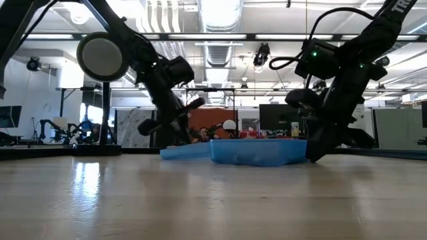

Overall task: Pick & place school supplies into a supply box
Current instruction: Close the supply box

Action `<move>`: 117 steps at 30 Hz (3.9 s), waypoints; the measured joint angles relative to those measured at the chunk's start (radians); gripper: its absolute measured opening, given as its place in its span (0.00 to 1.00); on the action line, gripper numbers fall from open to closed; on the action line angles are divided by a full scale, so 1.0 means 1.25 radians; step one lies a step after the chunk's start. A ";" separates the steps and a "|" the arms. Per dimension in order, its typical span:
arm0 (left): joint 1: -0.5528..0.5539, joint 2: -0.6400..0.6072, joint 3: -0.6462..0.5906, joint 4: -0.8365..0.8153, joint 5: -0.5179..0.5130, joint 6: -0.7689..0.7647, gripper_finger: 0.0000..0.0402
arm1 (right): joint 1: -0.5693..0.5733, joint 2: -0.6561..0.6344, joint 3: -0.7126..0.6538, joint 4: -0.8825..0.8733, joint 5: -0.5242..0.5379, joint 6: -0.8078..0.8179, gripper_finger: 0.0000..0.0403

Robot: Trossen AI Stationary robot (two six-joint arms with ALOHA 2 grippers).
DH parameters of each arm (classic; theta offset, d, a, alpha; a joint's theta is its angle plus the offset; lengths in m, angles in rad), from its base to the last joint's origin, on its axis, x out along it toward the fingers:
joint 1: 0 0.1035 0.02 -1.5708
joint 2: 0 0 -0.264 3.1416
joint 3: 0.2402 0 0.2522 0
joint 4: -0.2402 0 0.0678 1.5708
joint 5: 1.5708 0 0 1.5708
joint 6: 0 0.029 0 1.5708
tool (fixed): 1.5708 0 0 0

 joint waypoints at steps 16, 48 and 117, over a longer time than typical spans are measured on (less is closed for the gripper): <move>0.036 -0.007 0.079 -0.166 -0.083 0.138 0.00 | 0.001 -0.176 -0.002 -0.139 0.007 -0.143 0.12; 0.022 0.043 -0.006 0.004 0.064 0.100 0.00 | -0.051 0.152 0.228 -0.066 -0.021 -0.292 0.12; -0.055 0.021 0.231 -0.371 0.020 0.200 0.00 | -0.049 0.163 0.225 -0.111 0.073 -0.392 0.12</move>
